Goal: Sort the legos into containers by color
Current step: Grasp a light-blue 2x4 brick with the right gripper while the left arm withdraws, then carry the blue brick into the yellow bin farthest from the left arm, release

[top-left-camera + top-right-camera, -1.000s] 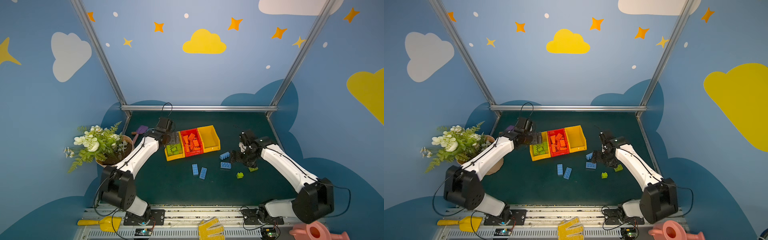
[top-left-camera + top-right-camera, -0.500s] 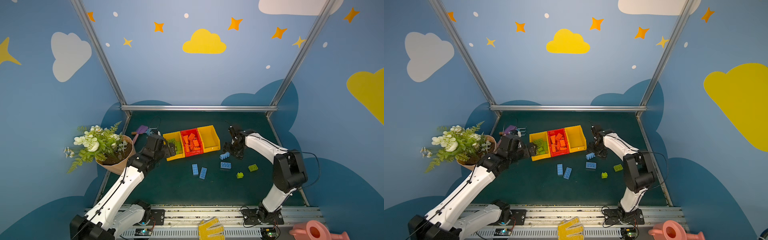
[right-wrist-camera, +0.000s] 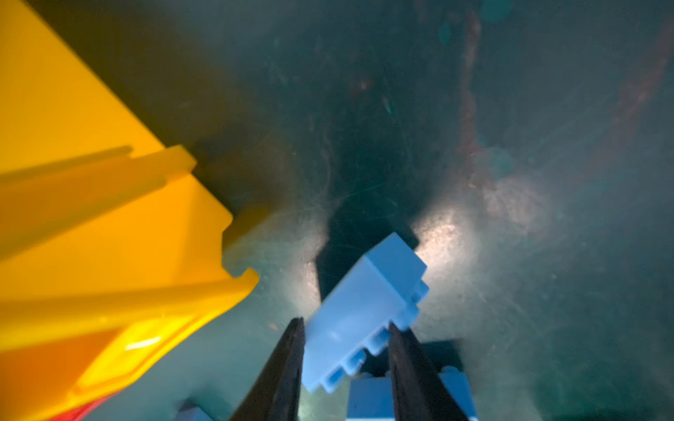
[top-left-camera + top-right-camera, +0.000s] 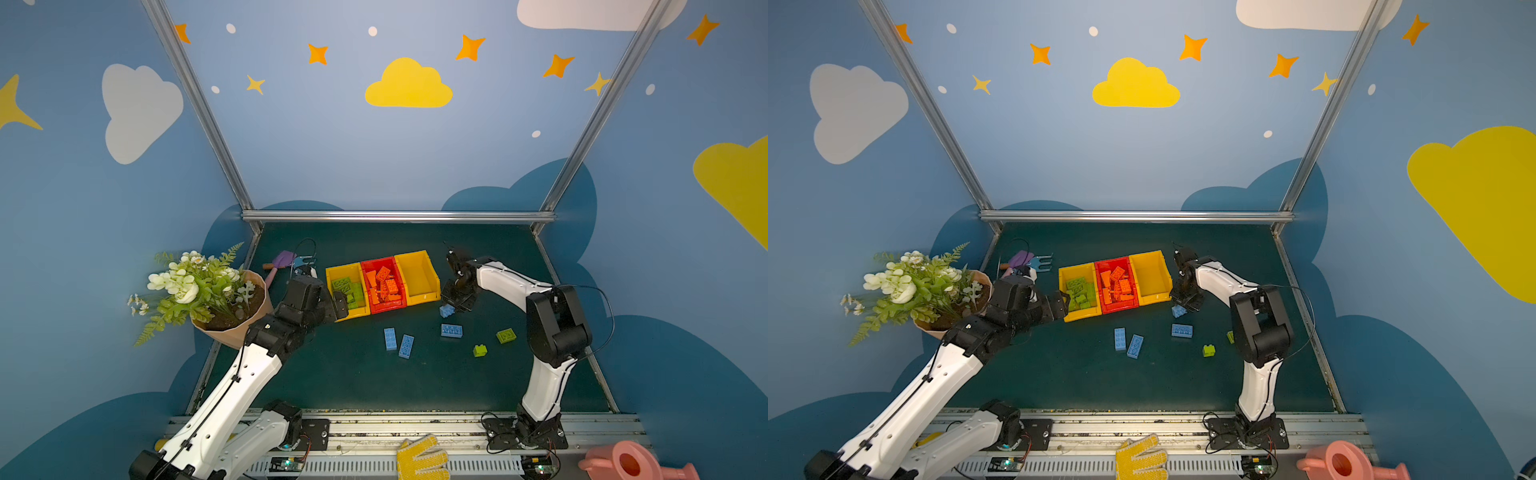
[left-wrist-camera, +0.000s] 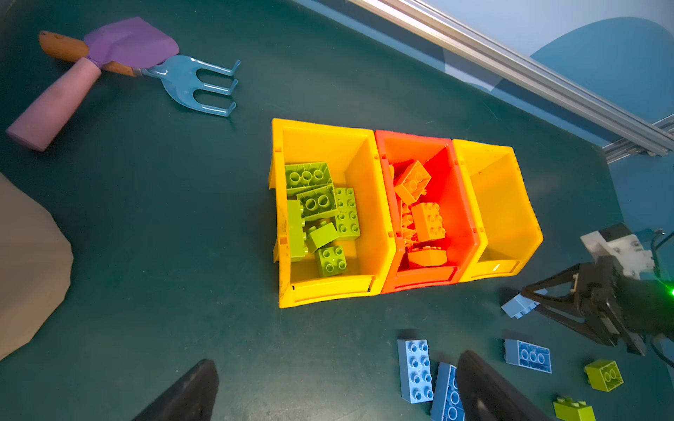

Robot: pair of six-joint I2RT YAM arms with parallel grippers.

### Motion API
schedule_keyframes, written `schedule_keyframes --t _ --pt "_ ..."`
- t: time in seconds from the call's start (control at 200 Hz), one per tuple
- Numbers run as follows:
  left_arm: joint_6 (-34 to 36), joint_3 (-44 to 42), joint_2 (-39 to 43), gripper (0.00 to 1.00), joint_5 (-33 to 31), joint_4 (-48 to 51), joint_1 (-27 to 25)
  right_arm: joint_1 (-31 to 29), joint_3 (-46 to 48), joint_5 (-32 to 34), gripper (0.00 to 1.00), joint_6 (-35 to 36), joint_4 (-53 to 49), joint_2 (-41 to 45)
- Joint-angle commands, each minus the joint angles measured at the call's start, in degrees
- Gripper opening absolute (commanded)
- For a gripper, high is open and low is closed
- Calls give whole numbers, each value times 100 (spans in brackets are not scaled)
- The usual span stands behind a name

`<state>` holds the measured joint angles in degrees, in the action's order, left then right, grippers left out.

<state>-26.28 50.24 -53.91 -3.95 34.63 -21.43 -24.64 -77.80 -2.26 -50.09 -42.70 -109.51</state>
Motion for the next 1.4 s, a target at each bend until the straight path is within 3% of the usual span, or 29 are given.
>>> schedule_keyframes --t 0.0,0.105,0.235,0.33,0.425,0.581,0.691,0.961,1.391 --pt "148 -22 32 100 149 149 -5 -36 52 165 33 -131 -130 -230" --pt "249 -90 102 100 142 98 -2 -84 102 225 39 -176 -40 -219" --pt "388 -248 320 100 113 -59 -3 -145 24 303 57 -211 -43 -285" --pt "472 -271 427 100 96 -38 7 -199 -87 401 59 -188 -93 -393" --pt "506 -283 493 100 79 55 5 -225 -221 445 55 -181 -178 -561" --pt "528 -317 694 100 34 145 13 -275 -337 737 25 -148 -607 -579" --pt "537 -348 783 100 8 162 17 -302 -330 971 16 38 -908 -298" --pt "458 -503 932 100 200 44 27 -639 -1483 1332 18 683 -1570 45" --pt "-105 -750 1212 100 1474 -85 -9 -906 -4698 1066 22 1440 -2209 -2165"
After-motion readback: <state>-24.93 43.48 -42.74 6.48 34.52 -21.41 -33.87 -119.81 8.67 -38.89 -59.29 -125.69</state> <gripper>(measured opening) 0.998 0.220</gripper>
